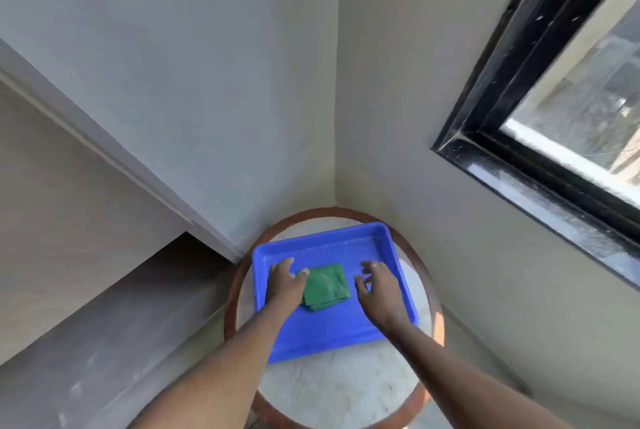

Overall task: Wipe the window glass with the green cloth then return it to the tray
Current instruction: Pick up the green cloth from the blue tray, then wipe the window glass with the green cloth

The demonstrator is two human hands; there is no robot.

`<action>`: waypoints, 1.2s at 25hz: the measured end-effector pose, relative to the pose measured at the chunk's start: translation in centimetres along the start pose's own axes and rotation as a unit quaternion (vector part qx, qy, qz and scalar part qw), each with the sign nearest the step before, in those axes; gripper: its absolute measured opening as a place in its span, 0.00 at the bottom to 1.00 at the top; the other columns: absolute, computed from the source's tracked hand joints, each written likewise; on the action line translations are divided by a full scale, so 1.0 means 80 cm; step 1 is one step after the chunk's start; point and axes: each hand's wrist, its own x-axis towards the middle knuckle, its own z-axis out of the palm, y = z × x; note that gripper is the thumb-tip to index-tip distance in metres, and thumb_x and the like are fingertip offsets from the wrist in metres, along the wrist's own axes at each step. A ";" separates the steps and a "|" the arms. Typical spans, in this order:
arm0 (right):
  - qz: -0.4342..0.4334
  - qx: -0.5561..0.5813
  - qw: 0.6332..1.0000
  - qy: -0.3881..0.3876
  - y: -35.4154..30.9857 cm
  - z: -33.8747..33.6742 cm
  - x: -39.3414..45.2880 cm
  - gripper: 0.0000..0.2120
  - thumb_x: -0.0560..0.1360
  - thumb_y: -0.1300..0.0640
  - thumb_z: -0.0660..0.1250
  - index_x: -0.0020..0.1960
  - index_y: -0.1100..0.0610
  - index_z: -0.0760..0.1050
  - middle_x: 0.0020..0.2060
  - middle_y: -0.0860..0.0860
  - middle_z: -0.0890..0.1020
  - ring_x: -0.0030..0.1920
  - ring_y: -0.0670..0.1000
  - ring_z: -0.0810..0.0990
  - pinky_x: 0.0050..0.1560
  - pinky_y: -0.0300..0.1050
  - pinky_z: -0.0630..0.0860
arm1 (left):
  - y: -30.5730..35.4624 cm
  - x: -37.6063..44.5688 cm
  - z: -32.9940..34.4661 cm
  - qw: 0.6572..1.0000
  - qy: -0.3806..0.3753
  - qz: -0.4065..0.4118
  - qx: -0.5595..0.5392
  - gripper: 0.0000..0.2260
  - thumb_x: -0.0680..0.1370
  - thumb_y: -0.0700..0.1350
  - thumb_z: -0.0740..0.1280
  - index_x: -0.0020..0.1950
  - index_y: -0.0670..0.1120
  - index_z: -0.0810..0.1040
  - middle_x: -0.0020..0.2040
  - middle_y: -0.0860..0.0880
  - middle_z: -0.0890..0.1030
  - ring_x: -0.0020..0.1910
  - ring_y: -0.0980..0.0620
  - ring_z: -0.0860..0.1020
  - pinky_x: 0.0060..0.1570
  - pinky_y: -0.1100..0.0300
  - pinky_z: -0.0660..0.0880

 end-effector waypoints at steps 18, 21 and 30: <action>0.090 0.515 0.852 0.019 -0.058 -0.028 0.108 0.15 0.89 0.43 0.63 0.64 0.50 0.84 0.57 0.50 0.92 0.56 0.50 0.91 0.51 0.48 0.89 | 0.130 0.092 0.041 0.961 -0.010 0.148 -0.232 0.17 0.83 0.68 0.65 0.54 0.54 0.79 0.47 0.56 0.85 0.46 0.55 0.82 0.45 0.59 0.76; 0.036 0.534 0.841 0.078 -0.139 -0.192 0.087 0.15 0.88 0.47 0.67 0.66 0.56 0.82 0.57 0.59 0.91 0.52 0.53 0.91 0.46 0.51 0.89 | 0.283 0.018 -0.007 0.923 -0.023 0.258 -0.283 0.18 0.84 0.64 0.68 0.55 0.50 0.82 0.47 0.52 0.87 0.44 0.56 0.84 0.45 0.59 0.81; -0.238 0.558 0.780 0.154 -0.388 -0.682 -0.162 0.14 0.83 0.49 0.72 0.59 0.57 0.90 0.52 0.58 0.91 0.50 0.55 0.91 0.51 0.49 0.89 | 0.710 -0.358 -0.183 0.741 -0.246 0.499 -0.376 0.27 0.81 0.67 0.66 0.62 0.45 0.85 0.54 0.43 0.91 0.51 0.46 0.90 0.45 0.48 0.88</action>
